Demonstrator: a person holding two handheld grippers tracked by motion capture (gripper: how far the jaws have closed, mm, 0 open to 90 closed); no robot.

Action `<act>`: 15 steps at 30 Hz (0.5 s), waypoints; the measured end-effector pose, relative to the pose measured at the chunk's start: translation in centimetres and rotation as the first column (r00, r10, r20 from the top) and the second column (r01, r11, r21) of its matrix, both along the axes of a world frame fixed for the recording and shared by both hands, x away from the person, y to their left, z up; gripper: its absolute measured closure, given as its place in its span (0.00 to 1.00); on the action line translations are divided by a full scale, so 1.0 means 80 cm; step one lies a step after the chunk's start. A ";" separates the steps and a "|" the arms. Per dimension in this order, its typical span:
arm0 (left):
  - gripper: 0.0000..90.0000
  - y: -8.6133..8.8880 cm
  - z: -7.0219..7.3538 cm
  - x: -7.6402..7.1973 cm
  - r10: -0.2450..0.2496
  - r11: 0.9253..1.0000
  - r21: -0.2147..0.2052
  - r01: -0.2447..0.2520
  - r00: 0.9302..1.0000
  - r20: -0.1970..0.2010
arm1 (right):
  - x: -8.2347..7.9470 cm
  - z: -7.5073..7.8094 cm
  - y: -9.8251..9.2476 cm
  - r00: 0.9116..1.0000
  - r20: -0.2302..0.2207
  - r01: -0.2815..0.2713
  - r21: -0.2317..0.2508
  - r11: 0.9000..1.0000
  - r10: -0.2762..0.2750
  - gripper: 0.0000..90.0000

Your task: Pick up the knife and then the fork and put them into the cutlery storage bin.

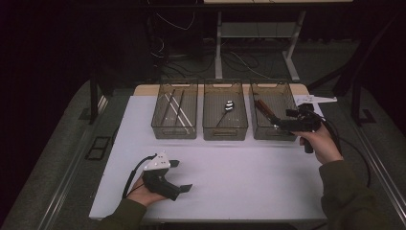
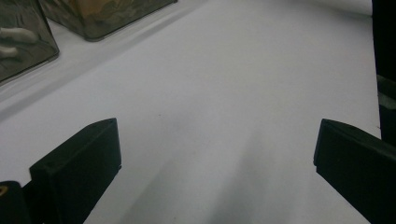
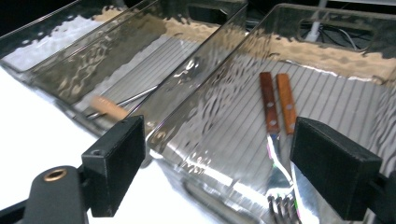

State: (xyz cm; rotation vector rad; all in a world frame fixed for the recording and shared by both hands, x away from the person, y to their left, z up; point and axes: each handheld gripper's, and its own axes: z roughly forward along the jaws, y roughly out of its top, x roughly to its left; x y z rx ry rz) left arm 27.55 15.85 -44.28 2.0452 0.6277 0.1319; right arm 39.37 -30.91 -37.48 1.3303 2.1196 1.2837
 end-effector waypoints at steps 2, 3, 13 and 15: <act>0.00 -0.001 0.000 0.000 -0.002 1.000 0.000 0.002 1.000 0.003 | -0.008 -0.004 0.000 1.000 -0.003 -0.011 0.000 1.000 0.011 0.20; 0.00 -0.001 -0.001 0.000 -0.002 1.000 0.001 0.002 1.000 0.002 | -0.012 -0.006 0.001 1.000 -0.002 -0.014 0.001 1.000 0.014 0.20; 0.00 0.000 0.000 -0.002 -0.004 1.000 0.003 0.004 1.000 0.006 | -0.051 -0.013 0.009 0.997 0.032 -0.076 0.009 0.997 0.076 0.17; 0.00 0.001 0.000 -0.002 -0.002 1.000 0.002 0.002 1.000 0.005 | -0.059 -0.015 0.011 0.995 0.033 -0.092 0.015 0.996 0.092 0.17</act>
